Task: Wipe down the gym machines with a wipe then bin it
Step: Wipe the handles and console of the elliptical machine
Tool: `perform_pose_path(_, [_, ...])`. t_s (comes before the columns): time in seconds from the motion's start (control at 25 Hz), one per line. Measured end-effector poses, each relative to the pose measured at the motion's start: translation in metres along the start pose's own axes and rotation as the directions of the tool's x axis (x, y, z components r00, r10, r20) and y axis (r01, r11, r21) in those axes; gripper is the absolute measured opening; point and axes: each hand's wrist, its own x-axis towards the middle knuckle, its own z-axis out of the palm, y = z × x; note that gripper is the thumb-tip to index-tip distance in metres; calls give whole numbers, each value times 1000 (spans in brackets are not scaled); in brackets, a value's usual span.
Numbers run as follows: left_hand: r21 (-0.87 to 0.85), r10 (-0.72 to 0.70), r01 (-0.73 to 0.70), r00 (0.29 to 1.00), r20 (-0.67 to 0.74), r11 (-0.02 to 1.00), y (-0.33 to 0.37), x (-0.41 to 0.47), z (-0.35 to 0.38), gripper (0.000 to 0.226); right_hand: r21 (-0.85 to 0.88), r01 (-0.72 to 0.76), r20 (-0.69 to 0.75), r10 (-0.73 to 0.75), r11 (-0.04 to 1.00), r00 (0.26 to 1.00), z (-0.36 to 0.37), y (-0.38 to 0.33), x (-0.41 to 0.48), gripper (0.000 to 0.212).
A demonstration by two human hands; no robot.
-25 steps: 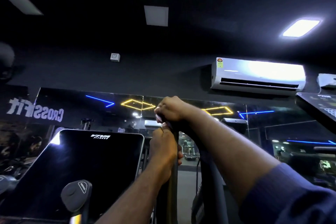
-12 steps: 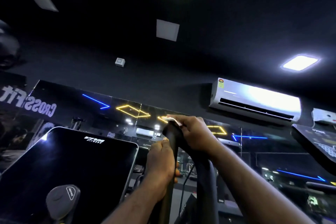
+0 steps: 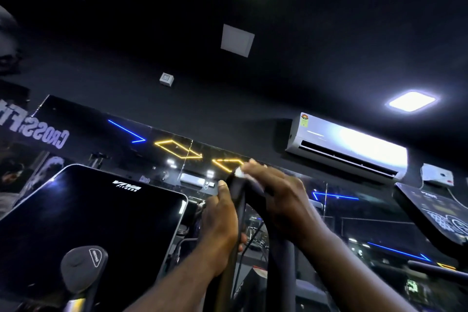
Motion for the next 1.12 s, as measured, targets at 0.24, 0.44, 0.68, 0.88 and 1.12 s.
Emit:
perform_pose_path(0.24, [-4, 65, -65, 997, -38, 998, 10, -11, 0, 107, -29, -103, 144, 106, 994, 984, 35, -26, -20, 49])
perform_pose_path(0.44, [19, 38, -38, 999, -21, 999, 11, -14, 2, 90, -1, -30, 139, 30, 1000, 990, 8, -29, -34, 46])
perform_pose_path(0.68, [114, 93, -98, 994, 50, 989, 1, -6, -1, 51, 100, -217, -17, 220, 971, 975, 17, 5, 16, 27])
perform_pose_path(0.88, [196, 147, -156, 987, 59, 968, -2, -3, -1, 43, 108, -215, -55, 221, 971, 974, 2, 6, -40, 40])
perform_pose_path(1.12, [262, 139, -139, 990, 17, 955, -2, -1, 3, 54, -8, -161, -61, 161, 987, 985, -18, 10, -56, 37])
